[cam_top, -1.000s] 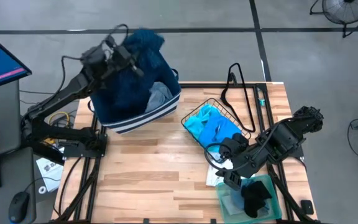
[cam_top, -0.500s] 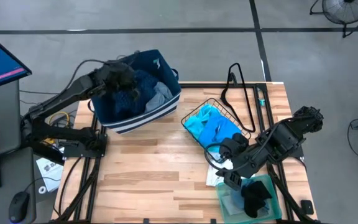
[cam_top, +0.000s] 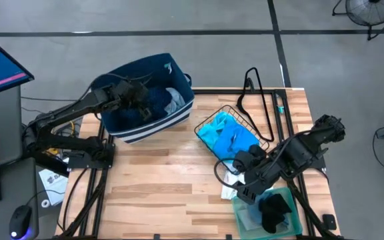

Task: Pick & Place Cloths
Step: Put the blue shirt into the blue bin, then put the white shorts into the wire basket

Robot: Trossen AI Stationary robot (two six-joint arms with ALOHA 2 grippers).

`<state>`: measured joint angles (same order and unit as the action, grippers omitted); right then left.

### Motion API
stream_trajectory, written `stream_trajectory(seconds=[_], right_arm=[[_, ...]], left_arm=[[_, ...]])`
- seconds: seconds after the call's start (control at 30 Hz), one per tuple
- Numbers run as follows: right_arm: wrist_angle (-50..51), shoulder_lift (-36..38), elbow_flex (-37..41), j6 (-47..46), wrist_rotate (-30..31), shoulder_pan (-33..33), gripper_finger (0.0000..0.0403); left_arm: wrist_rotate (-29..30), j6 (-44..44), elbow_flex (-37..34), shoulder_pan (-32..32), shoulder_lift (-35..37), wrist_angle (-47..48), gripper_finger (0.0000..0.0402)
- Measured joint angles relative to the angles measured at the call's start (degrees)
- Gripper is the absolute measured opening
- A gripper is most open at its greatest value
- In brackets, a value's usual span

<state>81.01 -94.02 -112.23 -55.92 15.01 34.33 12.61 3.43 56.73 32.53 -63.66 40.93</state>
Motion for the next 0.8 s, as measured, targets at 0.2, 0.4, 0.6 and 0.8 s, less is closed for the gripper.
stream_trajectory(seconds=[0.2, 0.4, 0.6, 0.8], right_arm=[[1.6, 0.0, 0.2, -1.2, 0.0, 0.0, 0.0325], [8.9, 0.0, 0.2, -9.8, -0.1, 0.3, 0.0325], [8.8, 0.2, 4.9, -23.8, -1.4, 1.4, 0.0325], [8.5, 0.1, 18.2, -37.4, -7.8, 4.2, 0.0325]], left_arm=[[-1.8, -4.8, 0.0, 0.0, 0.0, 0.5, 0.0282], [-8.9, -11.6, 2.2, -0.7, 3.0, 0.4, 0.0311], [-12.5, -16.3, 6.2, -5.5, 10.0, -2.5, 0.0304], [-12.4, -21.4, 7.0, -12.3, 18.5, -11.2, 0.0298]])
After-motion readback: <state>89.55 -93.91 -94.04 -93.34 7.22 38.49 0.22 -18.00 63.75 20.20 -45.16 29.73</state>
